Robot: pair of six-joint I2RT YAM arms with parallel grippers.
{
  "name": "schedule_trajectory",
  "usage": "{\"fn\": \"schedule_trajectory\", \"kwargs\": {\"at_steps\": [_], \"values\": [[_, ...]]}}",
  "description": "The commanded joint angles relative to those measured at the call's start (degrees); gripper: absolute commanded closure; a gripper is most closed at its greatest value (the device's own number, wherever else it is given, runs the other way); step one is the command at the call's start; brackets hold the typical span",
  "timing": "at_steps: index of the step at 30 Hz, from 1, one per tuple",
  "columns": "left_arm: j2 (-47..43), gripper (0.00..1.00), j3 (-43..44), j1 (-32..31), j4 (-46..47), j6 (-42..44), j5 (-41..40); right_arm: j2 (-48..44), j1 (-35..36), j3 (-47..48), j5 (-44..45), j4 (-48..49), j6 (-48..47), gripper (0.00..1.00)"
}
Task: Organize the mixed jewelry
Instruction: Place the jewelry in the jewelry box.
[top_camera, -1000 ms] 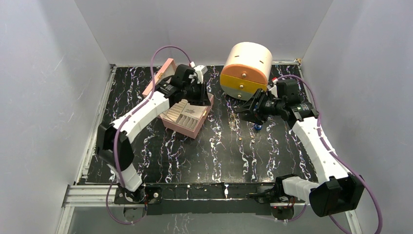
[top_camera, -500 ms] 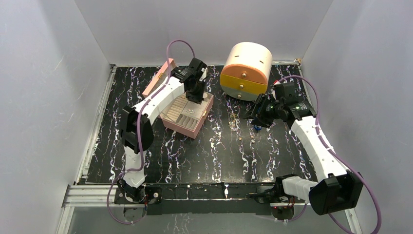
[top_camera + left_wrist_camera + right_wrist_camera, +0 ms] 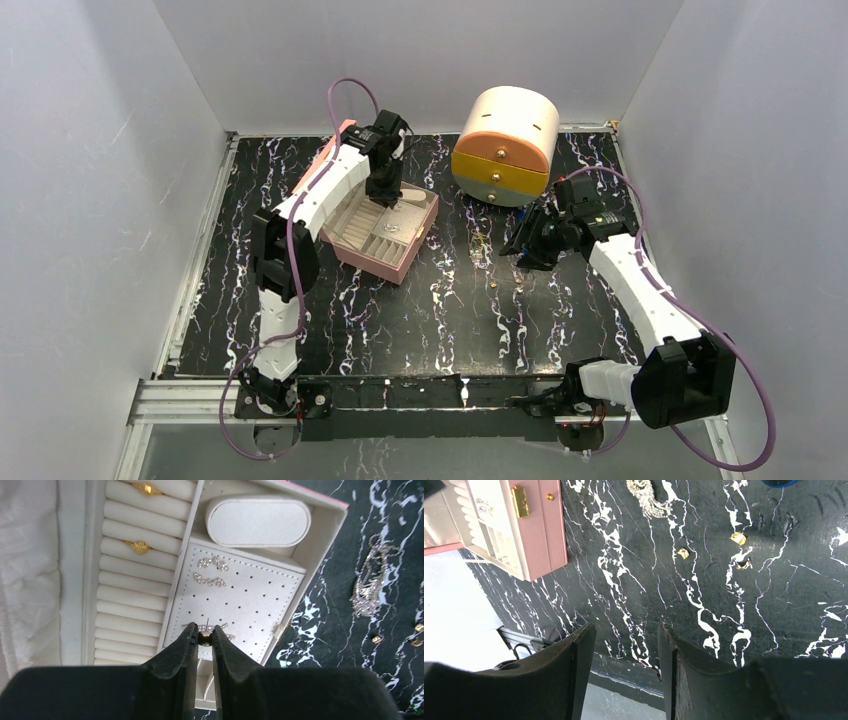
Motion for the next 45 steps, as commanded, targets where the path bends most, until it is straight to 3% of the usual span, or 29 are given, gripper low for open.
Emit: {"fn": "schedule_trajectory", "kwargs": {"at_steps": [1,11,19,30,36,45], "values": [[-0.4,1.00,4.9,-0.5,-4.2,-1.8,-1.7,1.2,-0.1,0.9,-1.8,0.8,-1.8,0.43],[-1.0,0.99,-0.3,0.1,-5.8,1.6,4.9,3.5,0.0,2.2,-2.0,2.3,-5.4,0.43],[0.8,0.99,1.2,2.0,-4.9,-2.1,9.9,4.4,0.0,2.1,-2.1,3.2,-6.3,0.43],[5.8,1.00,6.3,2.1,-10.1,-8.2,9.8,5.4,0.0,3.7,-1.9,3.5,-6.3,0.44],[8.8,1.00,14.2,2.2,-15.0,-10.4,5.2,6.4,0.0,3.0,-3.2,4.4,-6.2,0.44],[9.0,1.00,15.9,2.2,-16.5,-11.7,0.7,7.6,0.0,3.6,-2.7,4.4,-6.7,0.44]]}}
